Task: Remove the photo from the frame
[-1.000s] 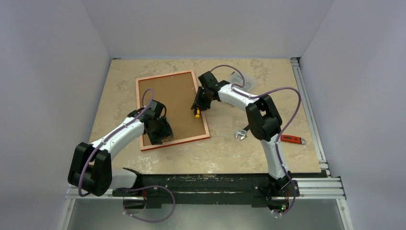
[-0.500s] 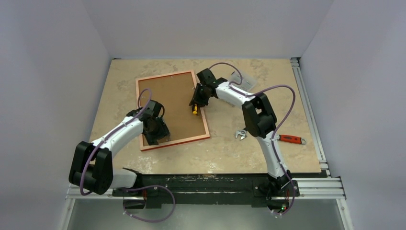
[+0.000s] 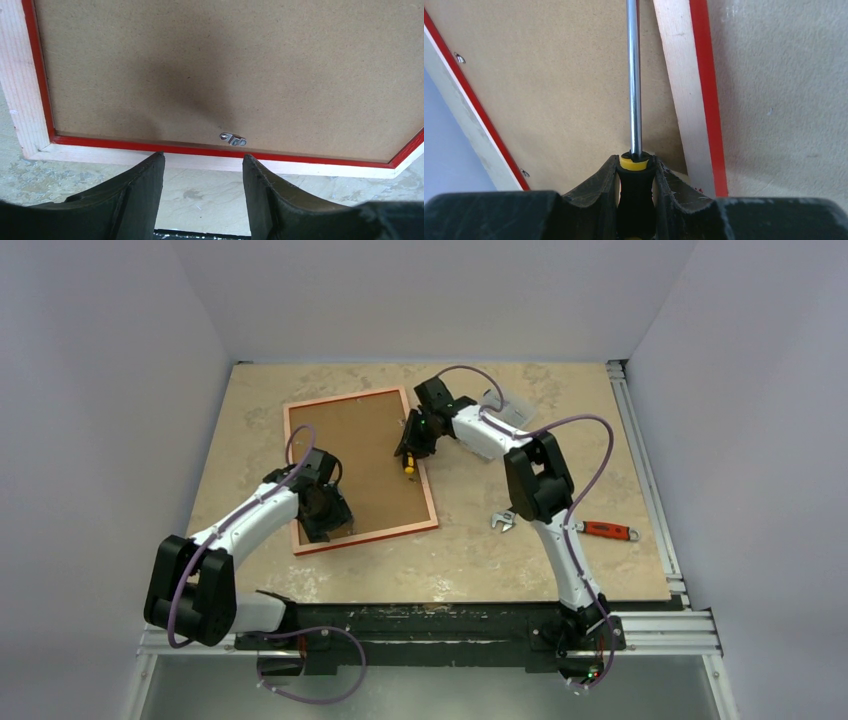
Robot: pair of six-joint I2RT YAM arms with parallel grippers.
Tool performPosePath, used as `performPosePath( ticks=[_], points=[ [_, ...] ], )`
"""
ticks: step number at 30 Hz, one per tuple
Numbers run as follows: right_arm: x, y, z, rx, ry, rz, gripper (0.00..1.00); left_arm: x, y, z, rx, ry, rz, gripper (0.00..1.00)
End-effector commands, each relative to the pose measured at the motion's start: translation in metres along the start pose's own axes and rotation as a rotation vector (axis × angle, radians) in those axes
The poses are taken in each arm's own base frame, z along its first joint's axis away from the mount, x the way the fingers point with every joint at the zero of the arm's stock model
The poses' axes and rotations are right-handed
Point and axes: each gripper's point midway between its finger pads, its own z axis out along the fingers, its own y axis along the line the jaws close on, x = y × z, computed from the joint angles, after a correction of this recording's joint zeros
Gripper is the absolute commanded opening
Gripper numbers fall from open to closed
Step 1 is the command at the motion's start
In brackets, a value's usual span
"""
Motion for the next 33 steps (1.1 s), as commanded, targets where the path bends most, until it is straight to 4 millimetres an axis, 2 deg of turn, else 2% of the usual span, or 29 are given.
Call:
performPosePath(
  ticks=[1,7,11,13,15,17,19,21,23,28,33],
  points=[
    [0.007,-0.003,0.006,-0.019,0.054,-0.085,0.00,-0.001,0.007,0.000,-0.019,-0.012,-0.006,0.56],
    [0.002,0.001,-0.006,-0.029,0.040,-0.198,0.00,-0.002,0.006,-0.001,-0.005,-0.017,0.002,0.56],
    [-0.022,0.017,-0.028,-0.017,-0.028,-0.295,0.00,-0.007,-0.001,-0.007,0.038,-0.042,0.021,0.59],
    [-0.035,0.027,-0.046,-0.006,-0.077,-0.334,0.00,-0.010,-0.004,-0.013,0.060,-0.060,0.033,0.62],
    [-0.048,0.036,-0.074,0.012,-0.142,-0.364,0.00,-0.013,-0.007,-0.020,0.078,-0.079,0.046,0.64],
    [-0.059,0.029,-0.107,0.104,-0.222,-0.389,0.00,-0.015,-0.010,-0.026,0.104,-0.090,0.060,0.66],
    [-0.057,0.018,-0.136,0.165,-0.273,-0.407,0.00,-0.014,-0.017,-0.032,0.148,-0.084,0.082,0.67],
    [-0.043,0.004,-0.158,0.180,-0.294,-0.408,0.00,-0.009,-0.026,-0.038,0.204,-0.065,0.107,0.67],
    [-0.018,-0.015,-0.169,0.166,-0.299,-0.388,0.00,-0.005,-0.031,-0.043,0.245,-0.046,0.124,0.67],
    [0.052,-0.076,-0.174,0.142,-0.259,-0.332,0.00,0.006,-0.037,-0.045,0.324,-0.032,0.127,0.65],
    [0.099,-0.103,-0.189,0.050,-0.275,-0.297,0.00,0.028,-0.038,-0.042,0.399,0.017,0.073,0.65]
  ],
)
